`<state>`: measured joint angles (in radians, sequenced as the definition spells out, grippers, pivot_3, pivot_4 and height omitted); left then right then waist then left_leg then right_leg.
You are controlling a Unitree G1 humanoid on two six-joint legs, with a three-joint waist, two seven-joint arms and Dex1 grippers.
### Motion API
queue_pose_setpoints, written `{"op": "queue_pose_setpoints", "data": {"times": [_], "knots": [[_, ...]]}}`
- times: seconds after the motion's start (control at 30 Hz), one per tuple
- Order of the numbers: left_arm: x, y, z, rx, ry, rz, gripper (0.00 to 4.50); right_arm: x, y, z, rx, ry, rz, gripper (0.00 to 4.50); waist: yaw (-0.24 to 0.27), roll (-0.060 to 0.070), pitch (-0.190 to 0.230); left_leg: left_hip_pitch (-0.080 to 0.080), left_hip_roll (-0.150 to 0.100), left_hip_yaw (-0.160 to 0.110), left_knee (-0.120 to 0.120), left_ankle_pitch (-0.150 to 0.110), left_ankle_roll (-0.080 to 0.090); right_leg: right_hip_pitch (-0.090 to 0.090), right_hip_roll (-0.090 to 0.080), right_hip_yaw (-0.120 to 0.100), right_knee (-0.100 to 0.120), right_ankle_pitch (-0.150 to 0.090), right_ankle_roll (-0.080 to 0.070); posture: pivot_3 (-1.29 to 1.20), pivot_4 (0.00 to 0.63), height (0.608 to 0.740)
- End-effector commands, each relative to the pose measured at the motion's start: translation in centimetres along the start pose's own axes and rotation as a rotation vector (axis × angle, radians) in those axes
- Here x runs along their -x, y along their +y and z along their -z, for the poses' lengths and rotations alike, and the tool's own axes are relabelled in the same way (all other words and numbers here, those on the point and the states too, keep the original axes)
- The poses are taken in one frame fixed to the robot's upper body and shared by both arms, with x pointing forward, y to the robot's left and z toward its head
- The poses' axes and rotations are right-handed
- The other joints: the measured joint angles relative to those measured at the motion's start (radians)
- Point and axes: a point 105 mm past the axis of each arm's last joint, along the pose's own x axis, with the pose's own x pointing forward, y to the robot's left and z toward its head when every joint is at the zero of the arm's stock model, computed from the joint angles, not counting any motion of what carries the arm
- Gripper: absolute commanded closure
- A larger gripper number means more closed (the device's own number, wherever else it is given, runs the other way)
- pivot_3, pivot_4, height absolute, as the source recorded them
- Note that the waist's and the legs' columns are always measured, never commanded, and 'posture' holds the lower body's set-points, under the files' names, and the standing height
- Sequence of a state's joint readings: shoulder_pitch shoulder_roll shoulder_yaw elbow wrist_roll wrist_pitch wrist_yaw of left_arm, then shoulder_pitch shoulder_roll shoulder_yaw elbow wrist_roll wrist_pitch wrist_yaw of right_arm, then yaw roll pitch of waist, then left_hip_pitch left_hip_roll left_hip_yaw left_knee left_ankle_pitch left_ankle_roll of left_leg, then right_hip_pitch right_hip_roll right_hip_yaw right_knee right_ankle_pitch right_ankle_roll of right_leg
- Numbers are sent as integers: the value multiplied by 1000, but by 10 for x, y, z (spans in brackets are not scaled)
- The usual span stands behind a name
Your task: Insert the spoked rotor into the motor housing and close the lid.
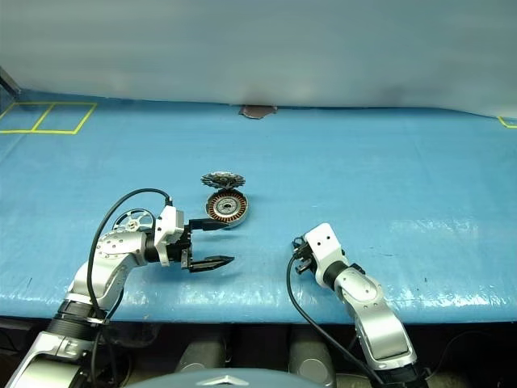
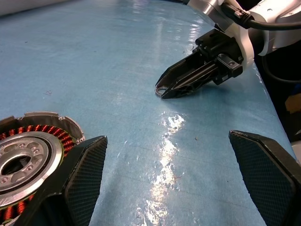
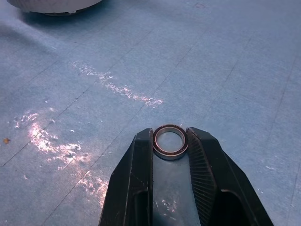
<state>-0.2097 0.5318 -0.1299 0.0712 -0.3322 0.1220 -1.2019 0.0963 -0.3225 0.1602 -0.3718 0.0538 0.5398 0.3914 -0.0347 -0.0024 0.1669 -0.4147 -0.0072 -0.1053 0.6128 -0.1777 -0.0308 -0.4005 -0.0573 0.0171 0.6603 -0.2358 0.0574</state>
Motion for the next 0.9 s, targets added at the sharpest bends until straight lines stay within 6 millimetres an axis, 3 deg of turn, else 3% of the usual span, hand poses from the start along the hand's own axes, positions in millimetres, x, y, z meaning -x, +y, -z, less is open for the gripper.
{"op": "queue_pose_setpoints", "data": {"times": [0.03, 0.27, 0.4, 0.9], "knots": [[2, -1, -10, -34, -24, 5, 0, 0, 6, -35, 57, -97, -41, 3784, -1, 0, 0, 0, 0, 0, 0, 0, 0, 0, 0, 0, 0, 0, 0, 0, 150, 740], [8, -1, -9, -30, -33, -31, 0, -15, 35, -79, 137, -201, -211, 3784, -2, 0, 0, 0, 0, 0, 0, 0, 0, 0, 0, -1, 0, 0, 0, 0, 150, 740], [11, 2, -10, -35, -43, -72, 0, -26, 48, -94, 169, -235, -279, 3784, -1, -1, 1, -1, 0, -1, 0, 0, 0, 0, 0, -1, -1, 0, 0, 0, 150, 740], [35, 17, -10, -51, -76, -290, 0, -60, 48, -107, 194, -261, -284, 3784, -3, -1, 1, 0, 0, -1, -1, 0, 0, 0, 0, -1, 0, 0, 0, 0, 150, 740]]}}
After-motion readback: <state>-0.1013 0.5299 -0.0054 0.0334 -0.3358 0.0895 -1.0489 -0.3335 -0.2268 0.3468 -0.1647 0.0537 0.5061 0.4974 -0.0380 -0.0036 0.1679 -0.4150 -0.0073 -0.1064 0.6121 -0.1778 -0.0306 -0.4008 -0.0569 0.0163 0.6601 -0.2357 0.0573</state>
